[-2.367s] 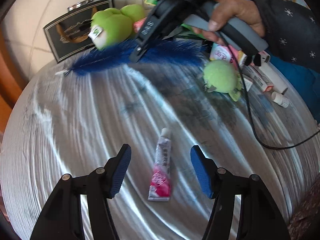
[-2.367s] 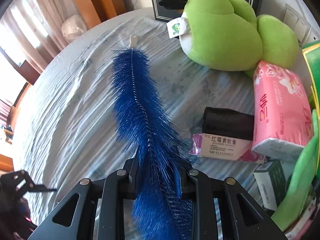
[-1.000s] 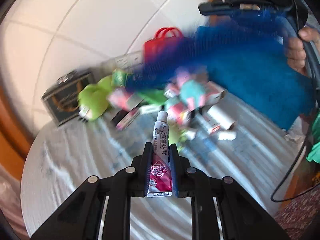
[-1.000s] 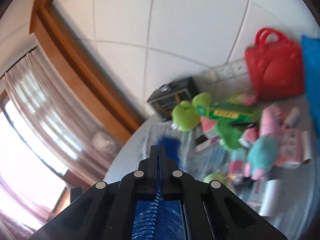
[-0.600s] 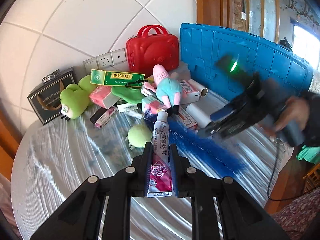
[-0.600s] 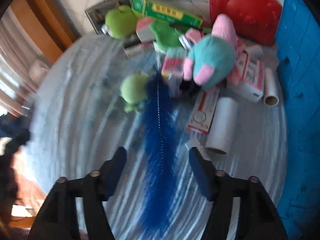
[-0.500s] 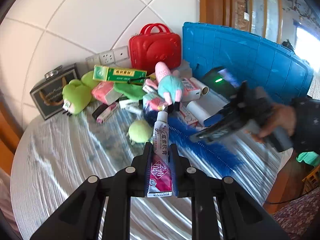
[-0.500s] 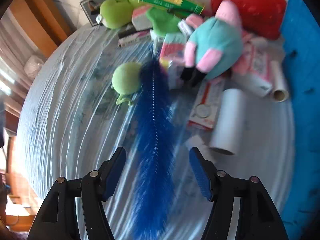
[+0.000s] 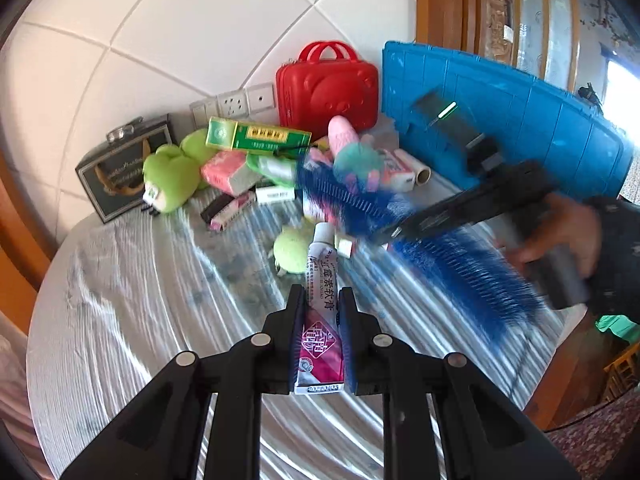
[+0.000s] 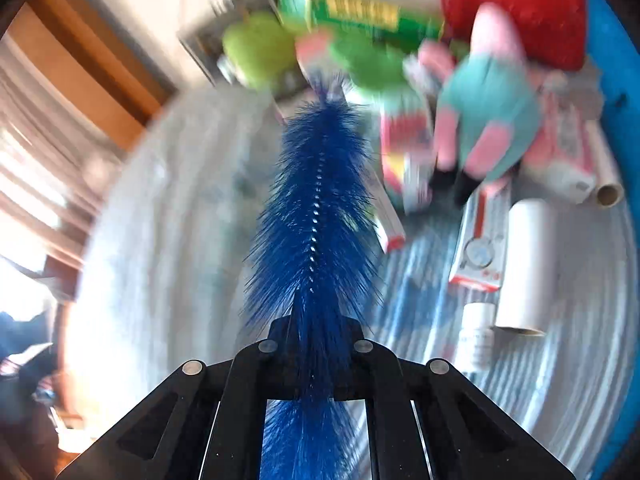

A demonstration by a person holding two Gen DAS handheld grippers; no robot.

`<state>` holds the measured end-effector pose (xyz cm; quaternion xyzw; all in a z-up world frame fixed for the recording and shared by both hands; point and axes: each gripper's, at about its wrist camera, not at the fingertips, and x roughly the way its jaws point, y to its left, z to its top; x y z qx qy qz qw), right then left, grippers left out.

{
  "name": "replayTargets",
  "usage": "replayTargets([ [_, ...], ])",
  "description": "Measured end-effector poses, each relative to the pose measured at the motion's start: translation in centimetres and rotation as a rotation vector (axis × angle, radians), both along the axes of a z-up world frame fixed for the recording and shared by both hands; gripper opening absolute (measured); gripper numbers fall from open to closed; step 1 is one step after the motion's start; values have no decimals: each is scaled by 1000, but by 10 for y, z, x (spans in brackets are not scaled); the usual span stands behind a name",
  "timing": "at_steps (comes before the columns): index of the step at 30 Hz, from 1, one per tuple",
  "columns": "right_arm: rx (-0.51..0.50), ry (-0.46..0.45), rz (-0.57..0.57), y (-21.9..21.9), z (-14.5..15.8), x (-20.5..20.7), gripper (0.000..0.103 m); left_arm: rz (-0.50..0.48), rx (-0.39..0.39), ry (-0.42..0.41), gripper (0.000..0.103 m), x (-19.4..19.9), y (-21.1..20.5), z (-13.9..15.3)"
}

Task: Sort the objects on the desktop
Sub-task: 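Grasp the pink ointment tube with the left tool while the right tool lifts the duster, then carry the tube and duster over the blue bin and open both tools, then move both tools back from the bin over the table items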

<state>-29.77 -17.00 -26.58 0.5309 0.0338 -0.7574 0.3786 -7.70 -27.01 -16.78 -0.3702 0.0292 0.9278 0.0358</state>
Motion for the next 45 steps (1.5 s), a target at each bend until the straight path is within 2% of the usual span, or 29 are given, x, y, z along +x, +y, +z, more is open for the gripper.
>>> replayTargets([
  [4, -162, 124, -56, 44, 88, 24, 7, -64, -13, 70, 17, -19, 15, 30],
  [8, -251, 225, -135, 102, 163, 47, 8, -164, -10, 153, 17, -45, 58, 75],
  [13, -296, 322, -264, 197, 234, 68, 8, -262, -10, 245, 17, -73, 139, 132],
  [15, -292, 373, -318, 237, 256, 74, 8, -302, 18, 271, 17, -89, 179, 157],
  [19, -207, 464, -427, 332, 291, 67, 8, -355, 38, 314, 17, -114, 259, 193],
  [23, -114, 438, -478, 405, 298, 31, 9, -368, 94, 296, 17, -151, 336, 211],
  [26, -88, 394, -500, 443, 289, -14, 11, -302, 77, 265, 17, -190, 385, 214],
  [28, -80, 354, -506, 455, 283, -46, 22, -252, 60, 227, 21, -218, 412, 216],
  [30, -80, 306, -526, 467, 280, -72, 66, -164, 9, 215, 29, -236, 428, 218],
  [31, -95, 305, -543, 476, 282, -76, 72, -128, -8, 215, 32, -241, 432, 218],
  [37, -209, 386, -561, 517, 301, -48, 73, -59, -44, 263, 35, -242, 438, 224],
  [39, -229, 422, -564, 521, 307, -28, 81, -44, -55, 271, 38, -235, 435, 221],
  [42, -254, 460, -558, 521, 301, -5, 84, -20, -58, 273, 43, -225, 432, 215],
  [45, -268, 465, -520, 513, 290, 19, 84, 13, -68, 277, 44, -210, 425, 204],
])
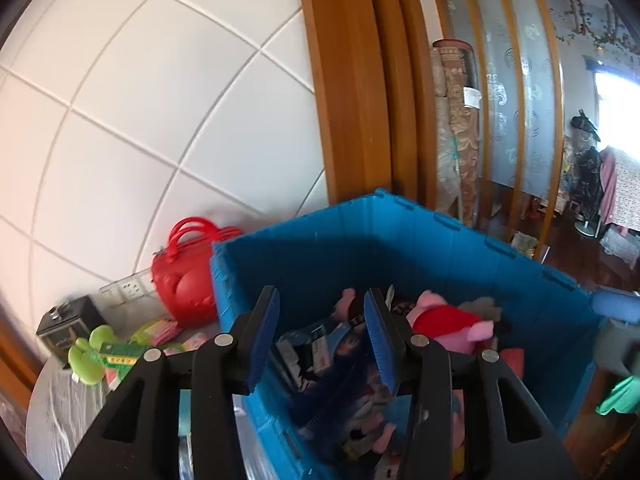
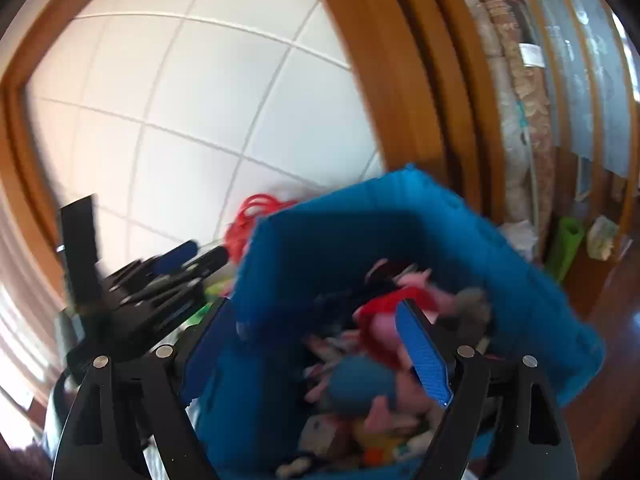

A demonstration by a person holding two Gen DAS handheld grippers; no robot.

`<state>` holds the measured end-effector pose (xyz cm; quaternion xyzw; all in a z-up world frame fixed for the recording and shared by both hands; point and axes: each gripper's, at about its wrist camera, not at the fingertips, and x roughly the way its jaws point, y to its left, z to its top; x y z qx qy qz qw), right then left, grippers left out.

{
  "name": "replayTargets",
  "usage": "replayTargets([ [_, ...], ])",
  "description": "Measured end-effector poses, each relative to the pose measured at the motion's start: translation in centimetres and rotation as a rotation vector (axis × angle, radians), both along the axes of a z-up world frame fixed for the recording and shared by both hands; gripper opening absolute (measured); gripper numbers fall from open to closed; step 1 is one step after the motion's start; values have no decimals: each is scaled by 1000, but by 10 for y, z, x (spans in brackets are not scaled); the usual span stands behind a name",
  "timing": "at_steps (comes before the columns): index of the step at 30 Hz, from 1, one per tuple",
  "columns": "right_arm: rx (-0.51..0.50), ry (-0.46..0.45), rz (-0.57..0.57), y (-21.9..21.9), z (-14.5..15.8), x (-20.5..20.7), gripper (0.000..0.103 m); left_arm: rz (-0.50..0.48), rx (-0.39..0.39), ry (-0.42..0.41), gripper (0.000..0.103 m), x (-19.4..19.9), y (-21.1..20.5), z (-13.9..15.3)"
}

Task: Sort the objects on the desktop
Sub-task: 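Move both tools back from the bin over the table items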

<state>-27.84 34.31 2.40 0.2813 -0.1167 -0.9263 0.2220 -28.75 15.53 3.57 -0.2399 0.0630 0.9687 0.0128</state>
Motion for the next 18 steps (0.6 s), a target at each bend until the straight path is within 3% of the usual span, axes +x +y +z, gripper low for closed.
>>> replayTargets([
  [5, -45, 9, 59, -12, -16, 36, 84, 60, -19, 28, 44, 25, -8, -13],
  [12, -23, 78, 60, -28, -16, 65, 90, 86, -33, 54, 44, 52, -22, -16],
  [18, -13, 93, 40, -52, -15, 78, 91, 118, -12, 65, 44, 75, -60, -17],
])
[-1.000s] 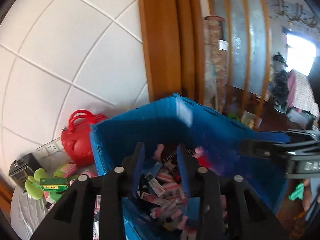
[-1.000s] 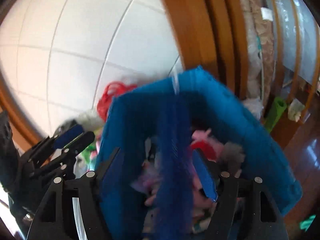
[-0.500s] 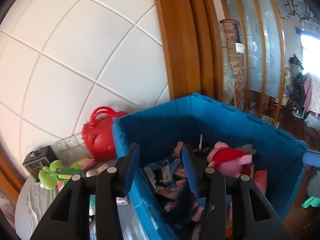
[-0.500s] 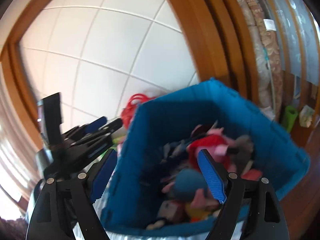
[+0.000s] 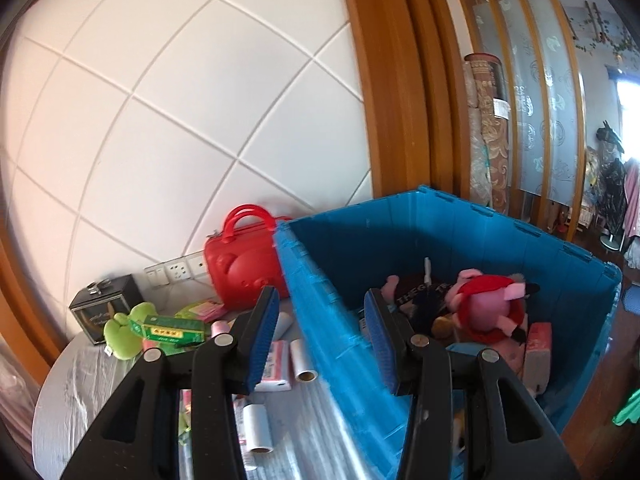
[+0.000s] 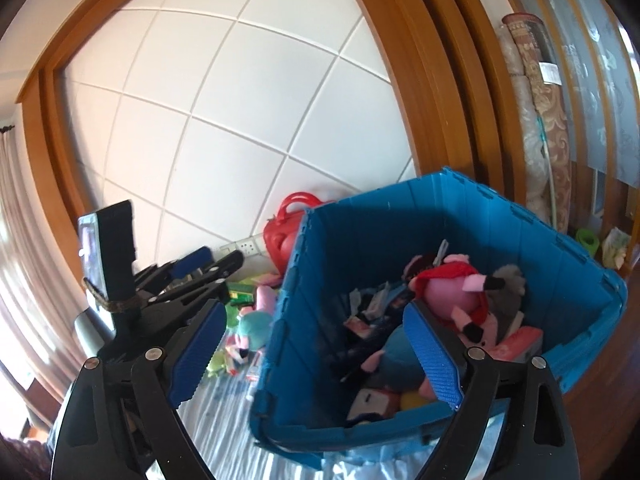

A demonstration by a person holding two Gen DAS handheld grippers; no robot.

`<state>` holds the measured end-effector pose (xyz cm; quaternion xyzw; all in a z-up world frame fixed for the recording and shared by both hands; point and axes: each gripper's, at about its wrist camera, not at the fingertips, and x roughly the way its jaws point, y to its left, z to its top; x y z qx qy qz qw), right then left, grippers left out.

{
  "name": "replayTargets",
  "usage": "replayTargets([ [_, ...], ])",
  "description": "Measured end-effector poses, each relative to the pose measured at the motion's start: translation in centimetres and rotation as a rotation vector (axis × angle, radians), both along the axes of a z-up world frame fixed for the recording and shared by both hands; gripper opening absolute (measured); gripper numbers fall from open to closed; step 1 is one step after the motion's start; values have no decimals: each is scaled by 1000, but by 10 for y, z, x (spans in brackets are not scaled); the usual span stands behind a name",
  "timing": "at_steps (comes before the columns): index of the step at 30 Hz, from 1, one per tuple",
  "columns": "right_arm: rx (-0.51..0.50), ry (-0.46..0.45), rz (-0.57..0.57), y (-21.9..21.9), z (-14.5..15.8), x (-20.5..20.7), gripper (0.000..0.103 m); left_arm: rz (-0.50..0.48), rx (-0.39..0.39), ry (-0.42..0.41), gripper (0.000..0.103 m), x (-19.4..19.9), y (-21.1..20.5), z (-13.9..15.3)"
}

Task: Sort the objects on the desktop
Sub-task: 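Move both tools back from the bin over the table items, then grasp the green ball plush with the left tool while the right tool grasps the pink-and-teal pig plush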

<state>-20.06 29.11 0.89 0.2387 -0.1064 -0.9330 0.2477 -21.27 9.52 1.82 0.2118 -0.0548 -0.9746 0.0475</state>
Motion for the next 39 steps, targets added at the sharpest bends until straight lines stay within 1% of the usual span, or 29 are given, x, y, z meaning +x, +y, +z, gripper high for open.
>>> replayTargets([
  [3, -23, 13, 0, -21, 3, 5, 91, 24, -16, 2, 44, 12, -29, -3],
  [5, -36, 25, -8, -45, 3, 10, 91, 34, -22, -3, 44, 20, -53, -4],
  [6, -37, 24, -7, -53, 3, 12, 91, 42, -22, -6, 44, 24, -70, -5],
  [9, -15, 22, 4, -98, 2, 17, 91, 78, -31, -3, 44, 37, -113, -7],
  [11, 0, 29, 8, -130, -2, 22, 91, 119, -62, 17, 44, 53, -154, -12],
  [14, 33, 18, 7, -169, -13, 27, 92, 162, -101, 8, 44, 71, -213, -30],
  [18, 78, -10, -10, -211, -38, 29, 93, 171, -93, -56, 44, 84, -280, -62],
  [20, 104, -48, -9, -230, -54, 24, 93, 185, -95, -87, 44, 86, -304, -79],
  [23, 126, -117, -7, -250, -73, 10, 93, 185, -70, -125, 44, 86, -329, -102],
  [26, 166, -150, 0, -276, -88, -15, 93, 187, -23, -154, 44, 79, -347, -120],
  [30, 219, -188, 56, -323, -112, -61, 94, 195, -9, -164, 44, 67, -360, -132],
  [33, 234, -240, 61, -351, -137, -102, 94, 181, -30, -171, 44, 56, -369, -146],
  [35, 247, -307, 70, -366, -156, -131, 94, 154, -35, -182, 44, 47, -374, -160],
  [36, 238, -329, 81, -371, -162, -141, 94, 128, -31, -200, 44, 39, -377, -171],
  [37, 231, -346, 86, -375, -168, -151, 94, 98, -22, -217, 44, 35, -379, -180],
  [38, 229, -362, 91, -379, -175, -162, 94, 40, -10, -246, 44, 26, -380, -194],
  [39, 229, -370, 97, -381, -179, -169, 94, 3, -6, -277, 44, 19, -381, -207],
])
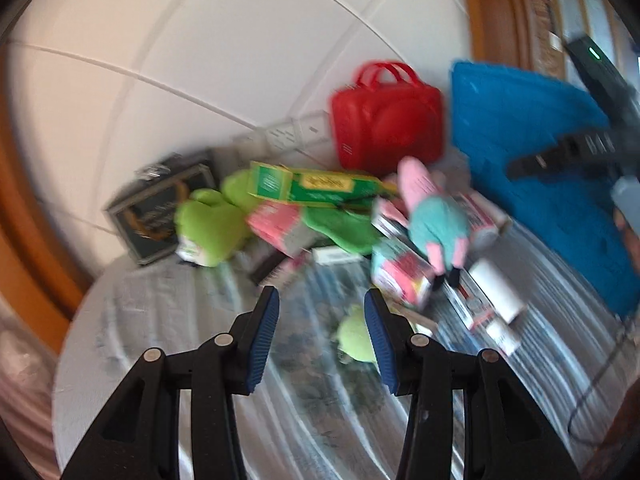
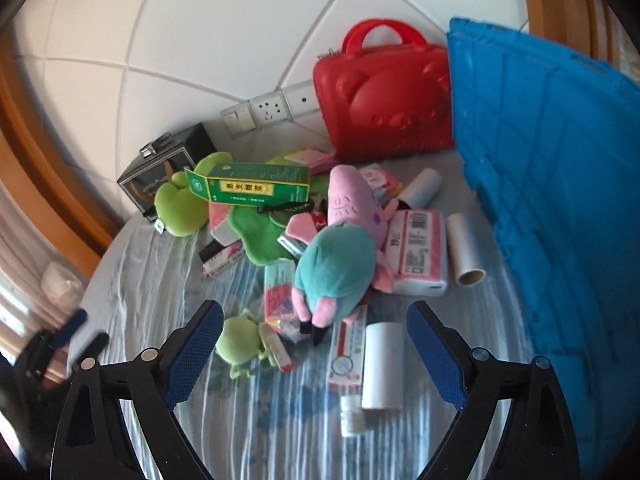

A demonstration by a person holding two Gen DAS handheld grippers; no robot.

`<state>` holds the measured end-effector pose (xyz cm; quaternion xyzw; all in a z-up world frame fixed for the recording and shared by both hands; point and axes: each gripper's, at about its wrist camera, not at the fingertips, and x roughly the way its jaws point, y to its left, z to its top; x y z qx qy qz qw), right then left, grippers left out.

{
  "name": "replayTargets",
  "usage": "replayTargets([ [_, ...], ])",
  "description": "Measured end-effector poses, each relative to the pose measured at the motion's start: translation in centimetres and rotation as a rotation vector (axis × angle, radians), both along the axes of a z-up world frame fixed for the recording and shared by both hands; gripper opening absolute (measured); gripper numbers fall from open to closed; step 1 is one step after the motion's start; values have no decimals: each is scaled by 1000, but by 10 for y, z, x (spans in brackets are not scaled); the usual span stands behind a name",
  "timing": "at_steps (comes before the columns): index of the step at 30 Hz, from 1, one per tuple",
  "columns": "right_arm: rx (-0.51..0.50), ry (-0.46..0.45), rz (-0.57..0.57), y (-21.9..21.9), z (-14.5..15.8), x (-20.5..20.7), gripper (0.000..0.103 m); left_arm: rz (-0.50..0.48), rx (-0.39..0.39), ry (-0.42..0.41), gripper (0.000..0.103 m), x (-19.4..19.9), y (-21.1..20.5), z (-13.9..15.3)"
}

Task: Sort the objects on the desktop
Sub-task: 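Grasp the green ball plush with the left tool while the right tool grasps the pink-and-teal pig plush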

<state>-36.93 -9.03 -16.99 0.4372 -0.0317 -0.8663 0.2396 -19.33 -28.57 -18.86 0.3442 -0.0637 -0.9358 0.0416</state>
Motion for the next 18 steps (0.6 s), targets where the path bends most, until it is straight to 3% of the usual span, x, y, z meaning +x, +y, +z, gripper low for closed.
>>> replayTargets([
  [5, 5, -60, -14, -10, -29, -43, 94, -195, 12, -164, 44, -41, 8, -61],
  [7, -3, -98, -25, -11, -42, -57, 94, -272, 53, -208, 44, -58, 9, -80],
  [11, -6, -156, -44, -12, -64, -78, 94, -347, 50, -220, 44, -80, 4, -99],
  [14, 6, -184, -52, -15, -77, -89, 94, -385, 67, -281, 44, -97, -6, -119],
  [18, 33, -223, -48, -19, -90, -99, 95, -425, 103, -275, 59, -100, -10, -128],
])
